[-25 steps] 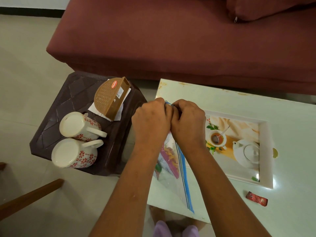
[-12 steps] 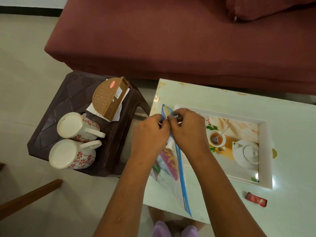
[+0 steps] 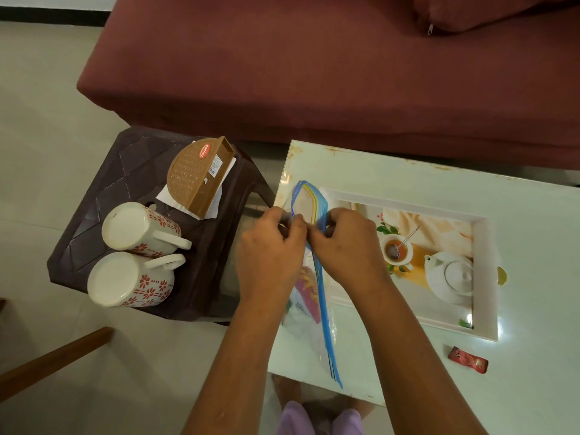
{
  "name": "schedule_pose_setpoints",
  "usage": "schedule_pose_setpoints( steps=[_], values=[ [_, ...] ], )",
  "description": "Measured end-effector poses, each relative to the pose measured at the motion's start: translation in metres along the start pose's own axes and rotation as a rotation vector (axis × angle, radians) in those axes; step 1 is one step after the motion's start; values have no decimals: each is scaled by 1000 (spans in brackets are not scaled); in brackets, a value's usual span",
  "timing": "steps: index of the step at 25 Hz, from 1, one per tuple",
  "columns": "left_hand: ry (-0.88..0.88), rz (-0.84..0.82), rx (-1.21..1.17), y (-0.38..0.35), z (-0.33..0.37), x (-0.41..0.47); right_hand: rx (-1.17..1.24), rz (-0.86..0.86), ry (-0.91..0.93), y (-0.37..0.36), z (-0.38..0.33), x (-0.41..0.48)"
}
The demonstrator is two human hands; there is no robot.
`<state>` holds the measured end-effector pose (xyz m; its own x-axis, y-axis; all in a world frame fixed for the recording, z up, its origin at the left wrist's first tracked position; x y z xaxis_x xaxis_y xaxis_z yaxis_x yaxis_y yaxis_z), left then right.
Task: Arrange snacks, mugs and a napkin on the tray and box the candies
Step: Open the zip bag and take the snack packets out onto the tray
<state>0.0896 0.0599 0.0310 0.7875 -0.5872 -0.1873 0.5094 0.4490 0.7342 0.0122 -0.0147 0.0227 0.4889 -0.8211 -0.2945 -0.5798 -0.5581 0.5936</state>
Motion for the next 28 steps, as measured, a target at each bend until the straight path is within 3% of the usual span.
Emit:
schedule_pose_setpoints(
  steps=[4,9,11,14,17,18,22,24,26,28],
  values=[
    [133,-237,-88,-9,-5,-10,-96,-8,-13,2,6,-2],
    [61,56,137,13,-9,-2,16,166,-98,21,12,2],
    [57,64,69,11,-8,-4,53,25,-140,16,10,-5],
    [97,-64,24,1,-8,-14,9,-218,-171,3,8,-19],
    [226,-339,-31,-8,-12,-23,-46,-111,-129,7,13,-16],
    [235,-358,-30,-9,-12,-25,-69,-48,-103,10,15,-14],
    [150,-6,63,11,-10,-22,31,144,-116,21,23,-22],
    [163,60,-10,16,-14,-20,83,27,-140,15,21,-31],
    [186,-67,-31,12,-15,-24,76,-199,-169,1,17,-39],
    [207,-238,-4,6,-17,-32,43,-231,-186,0,19,-39]
  ],
)
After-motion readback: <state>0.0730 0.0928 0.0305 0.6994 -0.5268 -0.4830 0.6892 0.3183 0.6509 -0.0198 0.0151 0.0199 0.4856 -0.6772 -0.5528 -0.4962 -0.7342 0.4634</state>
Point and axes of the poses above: each hand's wrist, its own x-axis towards the middle knuckle, its own y-axis out of the back of the hand, z = x × y, the point moved 2 cm from there along x, towards the middle knuckle, and after that the axes turned 3 degrees about x, right-handed, at the moved point
